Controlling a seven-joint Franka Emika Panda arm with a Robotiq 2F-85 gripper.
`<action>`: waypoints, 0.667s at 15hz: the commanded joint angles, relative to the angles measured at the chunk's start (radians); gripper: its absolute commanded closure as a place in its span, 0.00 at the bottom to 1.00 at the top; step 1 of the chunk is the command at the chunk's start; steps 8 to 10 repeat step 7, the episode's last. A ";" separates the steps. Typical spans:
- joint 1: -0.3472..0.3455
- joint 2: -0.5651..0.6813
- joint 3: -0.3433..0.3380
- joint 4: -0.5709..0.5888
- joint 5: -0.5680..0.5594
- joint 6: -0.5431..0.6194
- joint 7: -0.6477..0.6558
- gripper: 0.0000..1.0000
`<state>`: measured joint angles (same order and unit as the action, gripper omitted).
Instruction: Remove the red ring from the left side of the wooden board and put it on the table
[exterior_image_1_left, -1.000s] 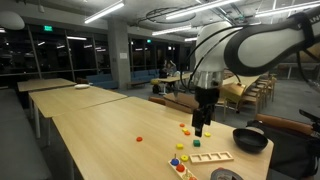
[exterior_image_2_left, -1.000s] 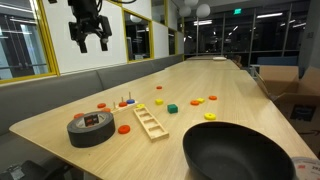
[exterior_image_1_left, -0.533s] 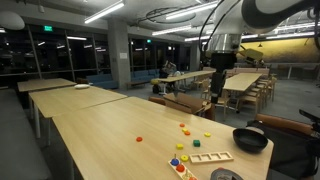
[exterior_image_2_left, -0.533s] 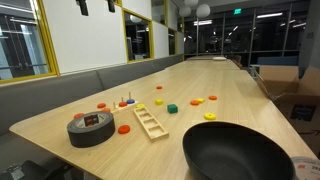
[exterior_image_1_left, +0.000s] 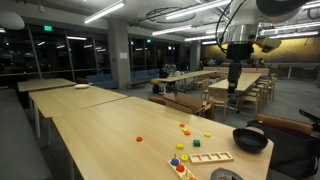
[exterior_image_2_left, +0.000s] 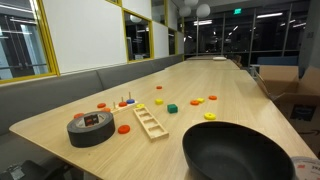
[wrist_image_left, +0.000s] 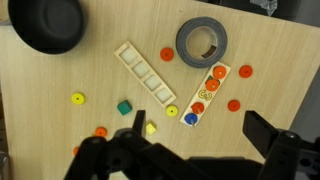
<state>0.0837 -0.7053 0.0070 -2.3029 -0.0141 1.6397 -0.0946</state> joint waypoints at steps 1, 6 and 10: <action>-0.009 -0.001 0.004 0.000 0.001 -0.003 -0.002 0.00; -0.009 0.007 0.006 -0.006 0.001 -0.003 -0.002 0.00; -0.009 0.007 0.006 -0.006 0.001 -0.003 -0.002 0.00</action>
